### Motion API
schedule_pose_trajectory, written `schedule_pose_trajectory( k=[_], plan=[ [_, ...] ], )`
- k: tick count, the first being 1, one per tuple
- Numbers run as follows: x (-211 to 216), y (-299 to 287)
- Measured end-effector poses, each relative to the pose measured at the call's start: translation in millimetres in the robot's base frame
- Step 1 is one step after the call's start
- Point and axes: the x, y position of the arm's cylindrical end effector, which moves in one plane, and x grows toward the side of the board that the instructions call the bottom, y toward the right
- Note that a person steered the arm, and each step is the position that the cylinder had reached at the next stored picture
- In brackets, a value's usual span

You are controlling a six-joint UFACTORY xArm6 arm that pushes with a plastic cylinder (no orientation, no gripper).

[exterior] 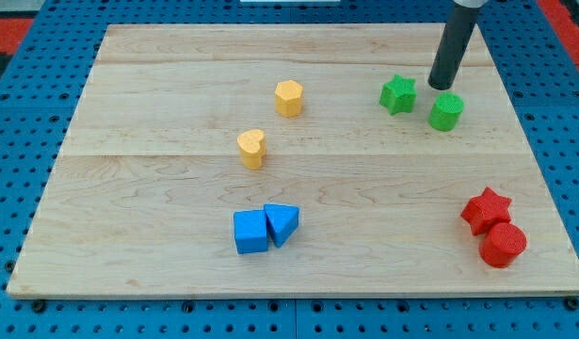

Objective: Push the green star towards the center right of the board

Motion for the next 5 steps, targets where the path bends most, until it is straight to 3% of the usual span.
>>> schedule_pose_trajectory(
  k=[1,2,5],
  plan=[
    [-33.7,-51.0],
    [-3.4,-89.8],
    [11.3,21.4]
  ],
)
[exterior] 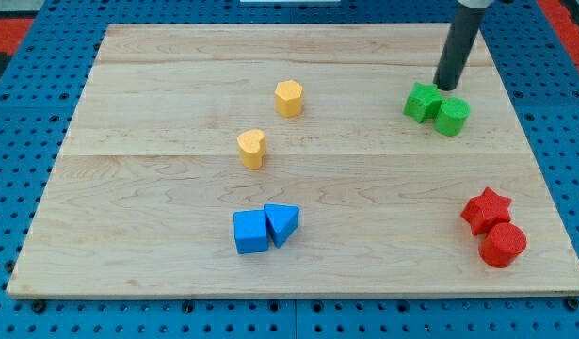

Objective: Push the green star towards the center right of the board

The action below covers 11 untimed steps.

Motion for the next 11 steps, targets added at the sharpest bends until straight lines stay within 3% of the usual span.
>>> schedule_pose_trajectory(
  k=[2,3,5,6,7,9,11],
  plan=[
    [36.1,31.1],
    [56.2,26.2],
    [56.2,-13.8],
    [99.7,-2.9],
    [104.0,-53.4],
    [85.8,-62.1],
    [69.2,-134.8]
  ],
)
